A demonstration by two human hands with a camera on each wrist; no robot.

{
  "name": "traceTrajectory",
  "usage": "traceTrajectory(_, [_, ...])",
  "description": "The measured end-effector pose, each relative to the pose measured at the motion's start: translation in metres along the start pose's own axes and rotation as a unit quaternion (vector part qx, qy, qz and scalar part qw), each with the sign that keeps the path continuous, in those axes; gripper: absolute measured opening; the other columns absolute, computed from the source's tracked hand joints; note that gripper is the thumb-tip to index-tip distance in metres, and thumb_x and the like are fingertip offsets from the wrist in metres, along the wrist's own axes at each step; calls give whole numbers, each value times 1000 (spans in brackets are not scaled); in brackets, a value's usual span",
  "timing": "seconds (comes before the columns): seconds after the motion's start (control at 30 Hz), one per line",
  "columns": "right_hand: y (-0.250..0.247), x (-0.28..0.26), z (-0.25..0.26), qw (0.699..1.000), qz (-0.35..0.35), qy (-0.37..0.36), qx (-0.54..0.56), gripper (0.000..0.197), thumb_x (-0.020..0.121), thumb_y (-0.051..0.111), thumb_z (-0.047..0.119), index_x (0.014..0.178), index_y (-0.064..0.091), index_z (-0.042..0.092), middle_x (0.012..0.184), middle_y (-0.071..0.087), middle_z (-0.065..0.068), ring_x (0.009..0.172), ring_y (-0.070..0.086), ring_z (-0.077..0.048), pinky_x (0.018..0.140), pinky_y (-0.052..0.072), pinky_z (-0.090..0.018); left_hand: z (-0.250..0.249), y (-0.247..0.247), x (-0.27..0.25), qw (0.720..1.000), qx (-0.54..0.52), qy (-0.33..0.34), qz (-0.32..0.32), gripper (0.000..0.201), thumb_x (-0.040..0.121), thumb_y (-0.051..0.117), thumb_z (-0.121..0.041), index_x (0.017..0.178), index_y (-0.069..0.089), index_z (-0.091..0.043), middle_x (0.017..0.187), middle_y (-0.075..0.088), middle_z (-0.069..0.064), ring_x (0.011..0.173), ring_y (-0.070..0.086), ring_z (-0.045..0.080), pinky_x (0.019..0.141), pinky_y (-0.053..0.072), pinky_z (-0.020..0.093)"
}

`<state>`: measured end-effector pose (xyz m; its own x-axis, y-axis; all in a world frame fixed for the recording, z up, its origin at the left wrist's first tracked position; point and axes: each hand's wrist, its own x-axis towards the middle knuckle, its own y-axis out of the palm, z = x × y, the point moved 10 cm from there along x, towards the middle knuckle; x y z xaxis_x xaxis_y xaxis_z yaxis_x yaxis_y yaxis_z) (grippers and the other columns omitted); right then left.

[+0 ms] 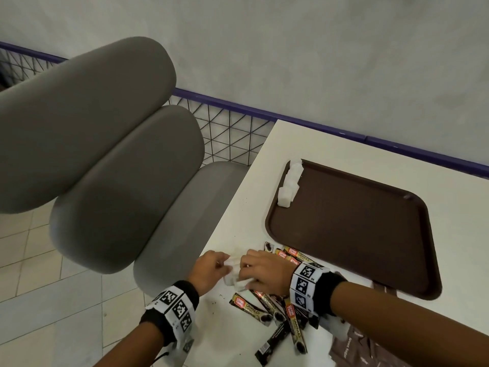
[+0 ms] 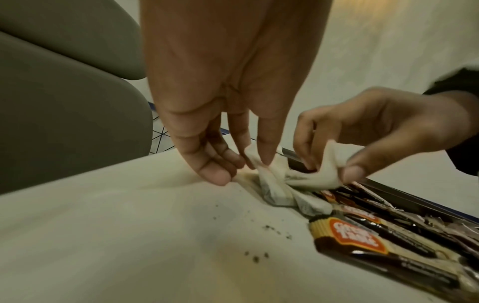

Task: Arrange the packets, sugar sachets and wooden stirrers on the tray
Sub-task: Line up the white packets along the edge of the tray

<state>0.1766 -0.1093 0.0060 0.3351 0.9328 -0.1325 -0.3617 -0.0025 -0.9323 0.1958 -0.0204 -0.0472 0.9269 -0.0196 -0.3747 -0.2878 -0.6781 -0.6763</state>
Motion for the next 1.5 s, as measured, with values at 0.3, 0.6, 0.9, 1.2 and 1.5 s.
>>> traceTrajectory(0.3, [-17,-12,-61,958,-27,212,189,28,88,50,13,115,57,15,108,57,-4,98,46,-12,89,37,-24,-18,6,18,999,-3,40,9,55,84,67,-21,134,44,-20,122,54,1,100,49,12,89,40,20])
traceTrajectory(0.6, [-16,-8,-57,939,-35,213,267,22,86,61,17,104,66,7,83,51,8,91,40,-10,73,31,-8,-28,10,23,994,90,61,14,24,90,57,-20,112,63,-14,98,52,0,97,53,17,79,35,19])
traceTrajectory(0.9, [12,6,-58,946,11,269,178,28,87,55,20,111,68,12,124,56,-8,117,46,-24,101,36,-33,-21,-3,20,998,-27,50,-18,14,91,57,-16,102,64,-12,93,61,-7,89,55,11,71,37,12])
traceTrajectory(1.2, [-38,-14,-98,894,-84,326,294,23,87,60,14,105,68,2,108,67,-11,95,61,-17,80,44,-18,-9,-35,34,968,-219,-56,-104,16,90,54,-10,103,62,-13,97,61,6,95,57,25,78,37,22])
traceTrajectory(1.5, [-64,-13,-103,865,-98,303,389,18,84,61,8,98,69,1,79,62,4,76,53,-5,71,39,-11,-61,-6,49,887,-456,-56,57,15,93,49,-11,90,63,-13,91,59,7,83,55,20,68,46,30])
